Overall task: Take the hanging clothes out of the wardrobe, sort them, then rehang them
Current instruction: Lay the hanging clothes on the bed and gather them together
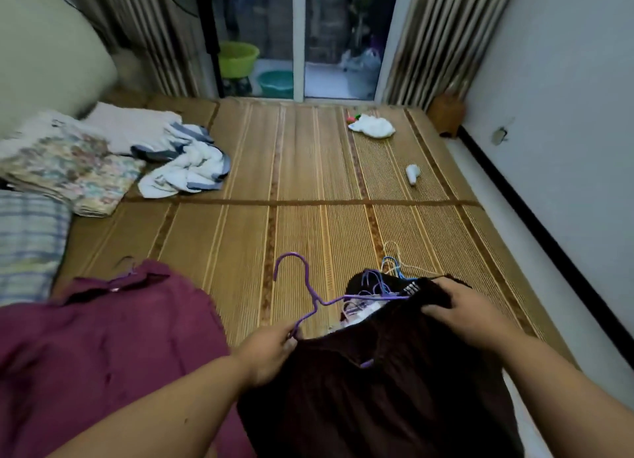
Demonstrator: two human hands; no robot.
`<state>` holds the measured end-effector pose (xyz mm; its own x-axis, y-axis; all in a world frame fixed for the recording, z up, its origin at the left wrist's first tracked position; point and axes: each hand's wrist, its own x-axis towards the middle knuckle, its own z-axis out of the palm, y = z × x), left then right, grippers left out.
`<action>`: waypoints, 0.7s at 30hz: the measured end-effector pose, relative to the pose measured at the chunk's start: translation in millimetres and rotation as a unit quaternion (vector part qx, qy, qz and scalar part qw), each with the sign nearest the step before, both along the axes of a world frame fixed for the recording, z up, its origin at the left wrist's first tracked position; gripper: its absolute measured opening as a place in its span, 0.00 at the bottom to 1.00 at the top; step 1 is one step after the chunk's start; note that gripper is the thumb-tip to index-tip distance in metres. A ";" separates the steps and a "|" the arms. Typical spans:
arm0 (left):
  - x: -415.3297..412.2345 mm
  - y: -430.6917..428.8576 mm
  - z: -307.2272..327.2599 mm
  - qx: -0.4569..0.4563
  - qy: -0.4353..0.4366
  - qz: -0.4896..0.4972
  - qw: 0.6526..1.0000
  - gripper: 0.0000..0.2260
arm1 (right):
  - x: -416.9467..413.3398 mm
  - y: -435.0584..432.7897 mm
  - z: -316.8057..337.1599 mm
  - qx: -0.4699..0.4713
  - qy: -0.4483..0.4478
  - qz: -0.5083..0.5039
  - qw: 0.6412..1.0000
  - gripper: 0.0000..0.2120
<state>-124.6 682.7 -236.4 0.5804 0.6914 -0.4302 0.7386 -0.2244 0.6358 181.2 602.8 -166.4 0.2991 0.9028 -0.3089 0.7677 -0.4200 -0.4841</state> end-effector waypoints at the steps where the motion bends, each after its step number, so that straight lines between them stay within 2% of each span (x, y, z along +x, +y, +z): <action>1: -24.4 -0.7 11.8 0.009 -0.011 0.005 1.000 0.07 | -24.5 1.2 10.6 0.003 -0.008 0.013 1.000 0.18; 6: -176.2 -3.0 63.4 0.090 -0.019 0.061 0.994 0.10 | -163.7 5.1 45.0 0.025 -0.007 0.058 0.998 0.12; 9: -273.0 -5.8 90.3 0.142 0.001 0.103 0.985 0.03 | -253.4 16.5 56.1 0.038 0.023 0.091 0.995 0.08; 13: -394.1 -10.7 119.8 0.192 0.014 0.178 0.965 0.07 | -365.5 40.9 57.2 0.012 0.062 0.141 0.988 0.09; 16: -474.5 -20.6 134.2 0.200 0.032 0.238 0.950 0.05 | -444.4 65.6 59.8 -0.013 0.071 0.186 0.980 0.11; 21: -576.4 -24.3 142.0 0.225 0.073 0.325 0.916 0.06 | -550.9 109.5 66.5 -0.009 0.085 0.259 0.962 0.13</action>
<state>-701.0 658.3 -94.3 -0.0572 0.9968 -0.0566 0.8787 0.0772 0.4711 -369.7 712.3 -100.0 -0.2453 0.9114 -0.3304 0.7871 -0.0117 -0.6167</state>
